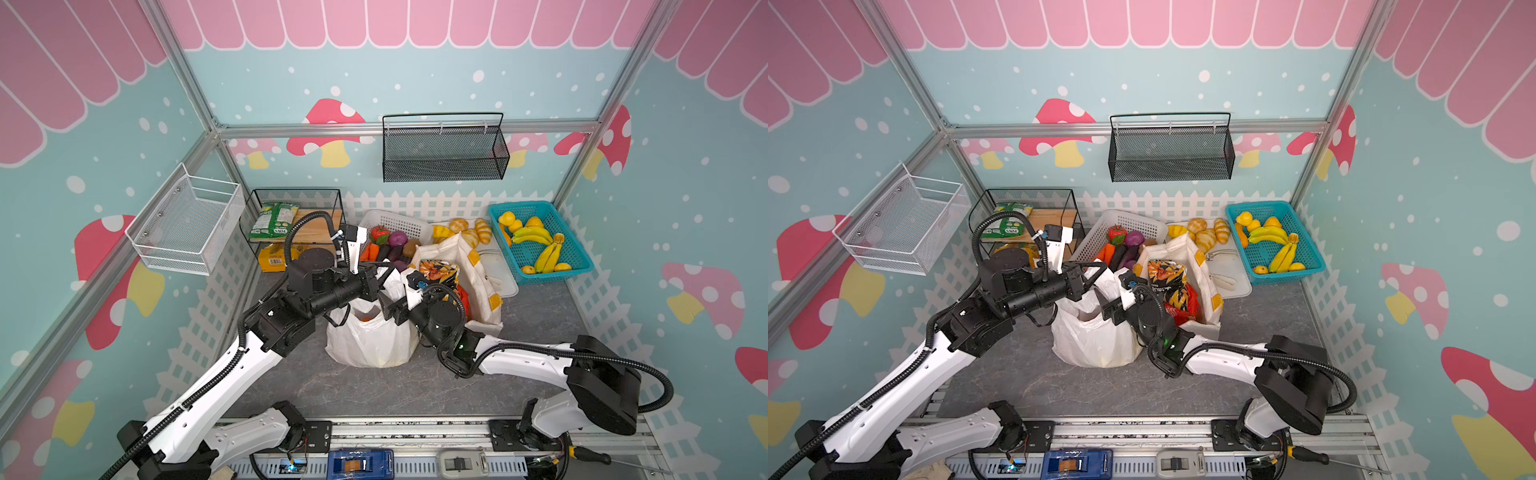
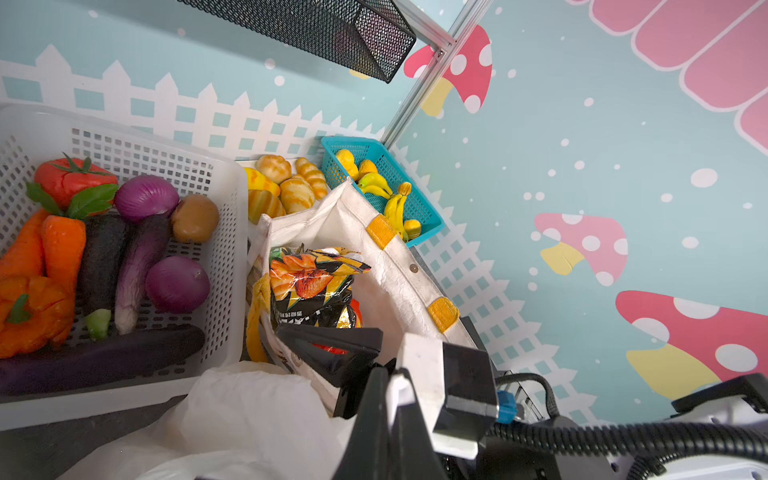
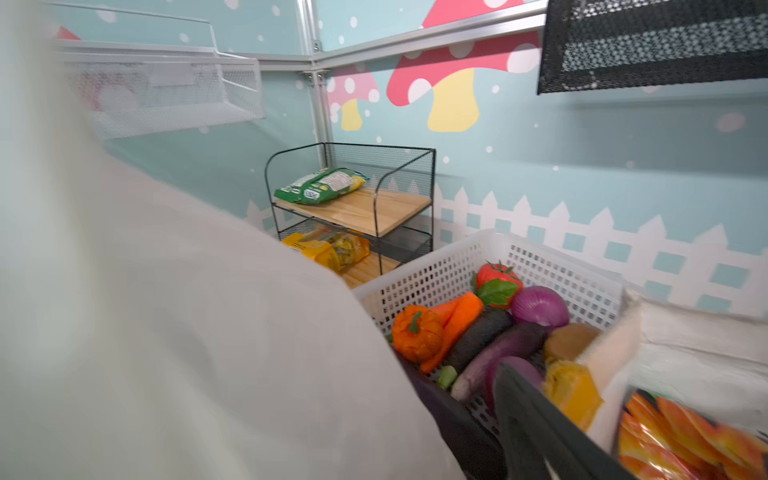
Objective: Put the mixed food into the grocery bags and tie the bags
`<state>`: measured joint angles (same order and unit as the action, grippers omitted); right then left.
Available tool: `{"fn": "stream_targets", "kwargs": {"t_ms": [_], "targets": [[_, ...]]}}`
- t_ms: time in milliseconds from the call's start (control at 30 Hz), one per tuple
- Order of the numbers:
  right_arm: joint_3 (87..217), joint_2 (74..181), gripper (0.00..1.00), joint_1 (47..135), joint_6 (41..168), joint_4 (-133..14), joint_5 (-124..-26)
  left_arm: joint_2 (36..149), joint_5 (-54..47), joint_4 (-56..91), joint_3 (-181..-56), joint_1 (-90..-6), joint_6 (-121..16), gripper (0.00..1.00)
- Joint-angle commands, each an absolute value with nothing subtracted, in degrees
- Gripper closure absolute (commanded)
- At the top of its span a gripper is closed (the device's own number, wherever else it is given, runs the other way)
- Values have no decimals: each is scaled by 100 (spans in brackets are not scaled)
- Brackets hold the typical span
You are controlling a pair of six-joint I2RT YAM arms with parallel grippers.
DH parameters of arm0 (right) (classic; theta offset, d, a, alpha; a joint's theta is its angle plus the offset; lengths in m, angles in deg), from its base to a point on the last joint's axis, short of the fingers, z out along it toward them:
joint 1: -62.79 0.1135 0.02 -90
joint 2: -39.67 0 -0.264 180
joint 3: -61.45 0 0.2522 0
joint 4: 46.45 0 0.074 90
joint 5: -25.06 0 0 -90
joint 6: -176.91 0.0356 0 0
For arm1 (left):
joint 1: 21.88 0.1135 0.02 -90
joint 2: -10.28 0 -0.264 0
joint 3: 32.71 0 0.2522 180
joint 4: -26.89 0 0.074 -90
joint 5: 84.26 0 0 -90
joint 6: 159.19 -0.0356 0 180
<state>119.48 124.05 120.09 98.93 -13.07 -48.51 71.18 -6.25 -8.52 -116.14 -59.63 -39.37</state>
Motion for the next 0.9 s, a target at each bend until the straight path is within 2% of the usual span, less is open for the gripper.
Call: {"fn": "stream_targets", "kwargs": {"t_ms": [0,233,333,400,533,733,867], "targets": [[12032,12133,9,11865,9355,-1153,-6026,7024,-779,-737,-11569,-5889,-3864,100],[12053,11654,7,10786,9104,-1775,-9656,6972,-1351,-737,-11503,-5603,-3951,100],[12255,11764,11,10444,9019,-1909,-10732,6959,-1526,-672,-11442,-5503,-3875,100],[12455,11990,20,10259,9118,-1888,-11249,6936,-1570,-642,-11425,-5472,-3852,100],[12619,12425,51,10133,9219,-1674,-11918,6916,-1622,-606,-11402,-5432,-3812,100],[12381,12929,82,10124,9355,-1618,-12199,6928,-1766,-482,-11372,-5374,-3703,100],[12267,12784,84,10120,9266,-1818,-11644,6934,-1800,-462,-11362,-5369,-3685,100]]}}
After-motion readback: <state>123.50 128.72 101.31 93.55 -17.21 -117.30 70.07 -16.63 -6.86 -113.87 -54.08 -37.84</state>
